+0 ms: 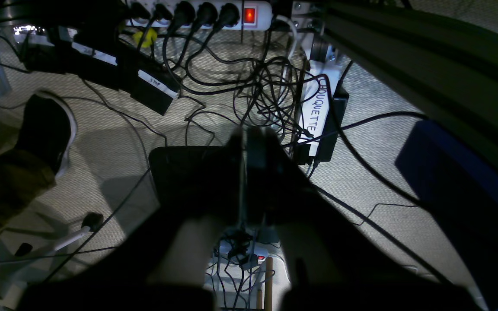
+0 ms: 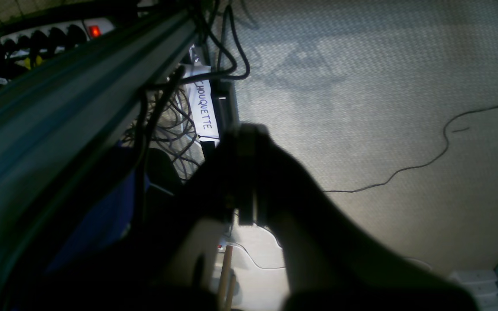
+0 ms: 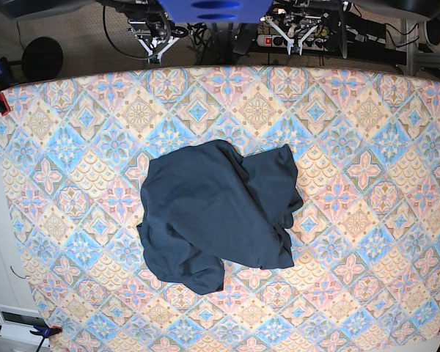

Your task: Layout the t-shirt on the table in an organized manner, then fold the t-shirt properly

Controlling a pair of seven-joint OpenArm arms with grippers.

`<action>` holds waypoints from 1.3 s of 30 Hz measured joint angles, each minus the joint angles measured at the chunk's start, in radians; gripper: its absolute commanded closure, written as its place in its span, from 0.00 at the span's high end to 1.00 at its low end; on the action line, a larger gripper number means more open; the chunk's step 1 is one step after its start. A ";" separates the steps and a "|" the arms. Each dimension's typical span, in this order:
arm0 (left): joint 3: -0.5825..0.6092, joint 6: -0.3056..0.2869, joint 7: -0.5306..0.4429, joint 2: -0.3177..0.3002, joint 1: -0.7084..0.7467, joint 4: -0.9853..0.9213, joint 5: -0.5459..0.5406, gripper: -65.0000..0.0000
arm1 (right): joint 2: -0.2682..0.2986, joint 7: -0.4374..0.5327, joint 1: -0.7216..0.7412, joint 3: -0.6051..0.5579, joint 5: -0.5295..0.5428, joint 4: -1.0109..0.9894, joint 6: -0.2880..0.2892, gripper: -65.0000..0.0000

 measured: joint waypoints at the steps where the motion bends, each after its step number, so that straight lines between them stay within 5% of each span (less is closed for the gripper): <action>1: 0.000 0.000 0.000 0.000 0.000 0.000 0.000 0.00 | 0.000 0.000 0.000 0.000 0.000 0.000 0.000 0.01; 39: 0.003 0.000 0.000 -0.020 0.012 0.004 0.000 0.00 | 0.003 0.000 -0.003 0.000 0.000 0.002 0.004 0.01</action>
